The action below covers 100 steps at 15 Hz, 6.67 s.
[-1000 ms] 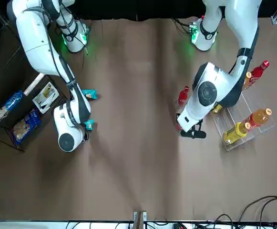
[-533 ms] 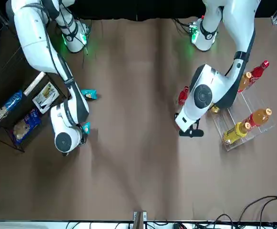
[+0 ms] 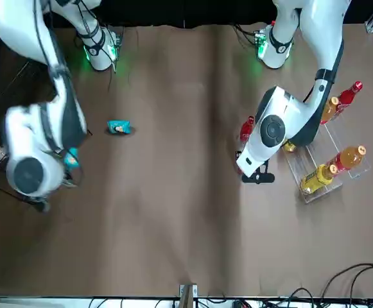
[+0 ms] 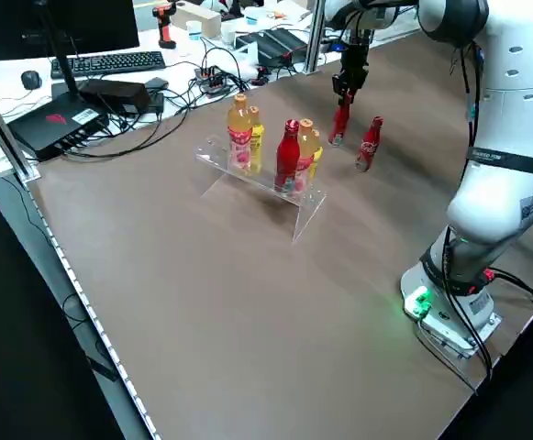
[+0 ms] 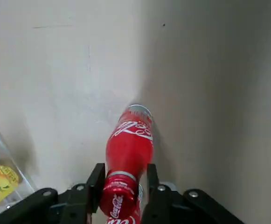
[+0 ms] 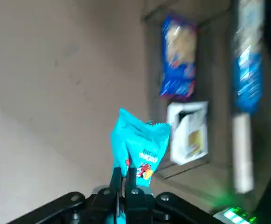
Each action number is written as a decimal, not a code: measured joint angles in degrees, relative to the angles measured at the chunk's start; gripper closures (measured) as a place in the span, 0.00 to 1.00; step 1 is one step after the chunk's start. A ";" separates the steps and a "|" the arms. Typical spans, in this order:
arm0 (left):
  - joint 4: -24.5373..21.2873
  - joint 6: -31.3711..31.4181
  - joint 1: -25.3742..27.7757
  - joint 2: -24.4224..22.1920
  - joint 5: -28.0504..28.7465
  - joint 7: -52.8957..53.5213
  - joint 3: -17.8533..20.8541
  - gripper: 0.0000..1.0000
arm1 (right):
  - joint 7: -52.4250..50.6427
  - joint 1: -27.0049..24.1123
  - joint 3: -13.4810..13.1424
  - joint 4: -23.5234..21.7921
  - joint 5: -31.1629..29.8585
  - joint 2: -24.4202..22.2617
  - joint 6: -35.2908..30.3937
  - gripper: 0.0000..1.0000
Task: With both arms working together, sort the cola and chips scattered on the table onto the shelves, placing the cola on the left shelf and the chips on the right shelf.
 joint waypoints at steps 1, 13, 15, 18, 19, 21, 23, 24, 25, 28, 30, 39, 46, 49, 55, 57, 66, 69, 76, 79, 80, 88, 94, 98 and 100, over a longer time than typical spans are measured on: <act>0.00 -0.03 0.00 0.00 0.00 -0.12 0.00 0.56 | -4.75 -0.40 -1.02 0.36 -1.23 -2.16 -1.91 0.94; 2.51 -1.31 0.58 -0.65 0.01 -2.38 -0.02 0.68 | -43.49 -1.11 -8.56 -0.42 -15.35 -12.94 -16.34 0.94; 5.49 -6.43 1.39 -2.21 0.01 -2.37 0.02 0.68 | -45.27 -3.02 -8.85 -0.96 -15.52 -12.94 -17.71 0.94; 8.97 -13.74 4.40 -6.60 0.02 0.67 -0.17 0.68 | -46.14 -6.45 -9.04 -2.66 -15.55 -12.95 -17.86 0.94; 9.43 -15.80 5.65 -8.46 0.02 2.86 -0.24 0.68 | -46.14 -7.23 -9.09 -3.55 -15.55 -12.94 -17.89 0.94; 9.59 -20.67 8.49 -11.98 0.02 8.58 -0.33 0.68 | -46.13 -8.00 -9.31 -5.59 -15.55 -12.93 -17.91 0.94; 9.59 -25.37 11.48 -14.75 0.02 14.93 -0.38 0.68 | -46.01 -8.01 -9.39 -7.01 -15.63 -12.93 -17.91 0.94; 9.59 -27.43 12.97 -15.94 0.02 18.44 -0.36 0.68 | -46.01 -7.98 -9.38 -7.47 -15.67 -12.93 -17.91 0.93; 9.55 -30.89 16.21 -17.89 0.02 25.31 -0.38 0.68 | -46.00 -7.96 -9.36 -8.22 -15.75 -12.93 -17.92 0.85; 9.25 -32.37 21.40 -19.02 0.02 34.32 -0.33 0.68 | -46.00 -8.00 -9.40 -8.53 -15.89 -12.92 -17.92 0.75; 8.82 -32.39 24.21 -19.26 0.02 39.04 -0.30 0.68 | -46.00 -8.01 -9.41 -8.53 -15.95 -12.92 -17.92 0.70; 5.55 -30.74 32.99 -20.08 0.14 51.06 -0.30 0.68 | -45.19 -2.60 -8.07 -7.16 0.82 -13.09 -15.91 0.61; -3.79 -22.17 38.18 -24.13 0.16 56.72 -0.29 0.68 | -28.40 0.87 -8.00 -16.49 15.81 -12.73 -6.70 0.50; -6.28 -20.67 40.64 -25.99 0.19 59.14 -0.28 0.68 | -12.11 4.94 -7.89 -24.52 18.96 -12.18 0.79 0.46; -12.25 -15.84 42.42 -28.36 0.12 60.20 -0.39 0.68 | 6.87 6.58 -7.86 -31.85 22.11 -11.70 10.23 0.42; -13.26 -15.00 42.42 -28.71 0.11 60.20 -0.40 0.68 | 11.13 7.09 -7.86 -37.22 22.34 -11.18 15.67 0.42; -14.91 -13.66 42.46 -29.63 0.14 60.20 -0.32 0.66 | 26.57 10.84 -7.83 -47.24 29.55 -8.53 24.43 0.42; -15.25 -13.15 42.72 -29.62 0.17 60.26 -0.21 0.41 | 29.79 11.93 -7.82 -47.30 30.13 -5.30 26.54 0.42; -10.62 -12.71 42.38 -29.95 0.07 56.45 -3.67 0.00 | 32.98 13.88 -7.82 -47.37 30.18 -1.14 26.68 0.67; -9.56 -13.06 41.95 -29.94 -3.97 45.51 -11.47 0.00 | 34.06 14.12 -7.92 -46.92 30.18 -1.25 26.13 0.84; -9.59 -13.17 41.68 -29.88 -6.90 41.62 -14.09 0.00 | 34.07 14.11 -8.11 -46.07 30.18 -1.43 25.72 0.84; -13.94 -13.75 31.86 -19.62 -12.24 18.67 -26.09 0.00 | 28.34 12.77 -10.44 -28.23 22.98 -9.86 7.14 0.84; -17.75 -15.22 29.25 -17.71 -12.24 17.30 -26.10 0.03 | 9.52 7.05 -10.72 -18.08 18.10 -17.56 -4.72 0.84; -18.31 -14.73 26.56 -15.40 -11.98 13.72 -26.05 0.14 | -8.97 -1.02 -11.08 -16.58 16.16 -27.49 -11.21 0.84; -18.35 -13.61 25.16 -13.58 -10.81 11.01 -26.03 0.15 | -14.71 -3.88 -11.10 -16.68 14.45 -29.58 -14.57 0.84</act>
